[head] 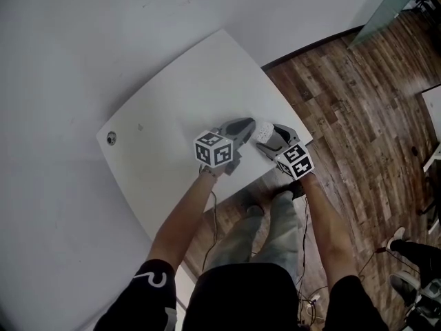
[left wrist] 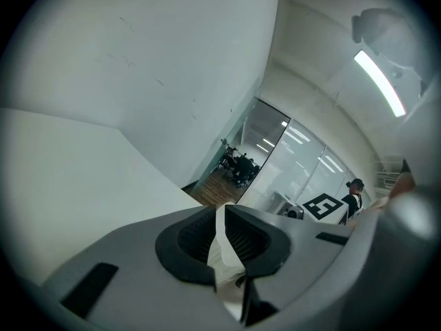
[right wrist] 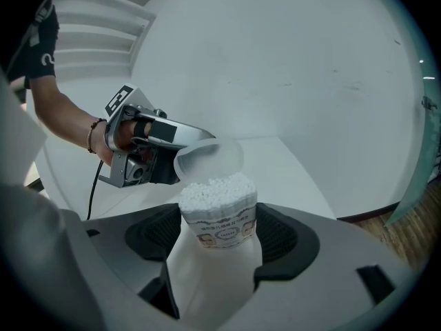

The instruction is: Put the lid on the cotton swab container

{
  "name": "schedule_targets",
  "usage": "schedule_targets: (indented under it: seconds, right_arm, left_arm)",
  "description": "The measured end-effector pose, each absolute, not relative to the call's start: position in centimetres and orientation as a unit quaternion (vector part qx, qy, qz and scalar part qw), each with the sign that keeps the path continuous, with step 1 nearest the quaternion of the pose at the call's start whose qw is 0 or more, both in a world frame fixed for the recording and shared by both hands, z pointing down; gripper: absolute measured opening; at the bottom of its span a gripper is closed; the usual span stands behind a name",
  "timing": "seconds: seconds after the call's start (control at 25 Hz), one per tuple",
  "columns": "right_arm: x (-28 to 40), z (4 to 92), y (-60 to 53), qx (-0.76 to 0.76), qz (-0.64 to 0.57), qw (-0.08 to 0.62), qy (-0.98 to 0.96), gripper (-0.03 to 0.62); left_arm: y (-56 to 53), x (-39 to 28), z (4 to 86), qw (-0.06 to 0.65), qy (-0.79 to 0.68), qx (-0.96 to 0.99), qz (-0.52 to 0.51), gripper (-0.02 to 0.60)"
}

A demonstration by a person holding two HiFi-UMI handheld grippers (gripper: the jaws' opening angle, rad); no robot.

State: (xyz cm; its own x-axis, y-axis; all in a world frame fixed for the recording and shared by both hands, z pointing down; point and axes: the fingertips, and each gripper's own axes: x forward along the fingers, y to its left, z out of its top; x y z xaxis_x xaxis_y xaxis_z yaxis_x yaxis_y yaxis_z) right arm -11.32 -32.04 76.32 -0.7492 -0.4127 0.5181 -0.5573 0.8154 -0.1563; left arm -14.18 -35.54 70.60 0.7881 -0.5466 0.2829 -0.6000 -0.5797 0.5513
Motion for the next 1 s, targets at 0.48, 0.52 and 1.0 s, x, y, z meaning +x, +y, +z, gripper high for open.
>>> schedule_targets:
  seconds: [0.48,0.52,1.0]
  right_arm:
    - [-11.4,76.4,-31.8,0.264,0.152,0.231,-0.924,0.354]
    - [-11.4,76.3,-31.8,0.264,0.152,0.23,-0.924,0.354]
    - [-11.3,76.4,-31.7,0.256,0.156,0.226,-0.927,0.357]
  left_arm:
    - [-34.5,-11.7,72.2,0.338,-0.298,0.89,0.062,0.189]
    - [-34.4,-11.6,72.3,0.337,-0.298,0.891,0.065,0.19]
    - [-34.5,-11.4,73.2,0.333,-0.309,0.888,0.075,0.256]
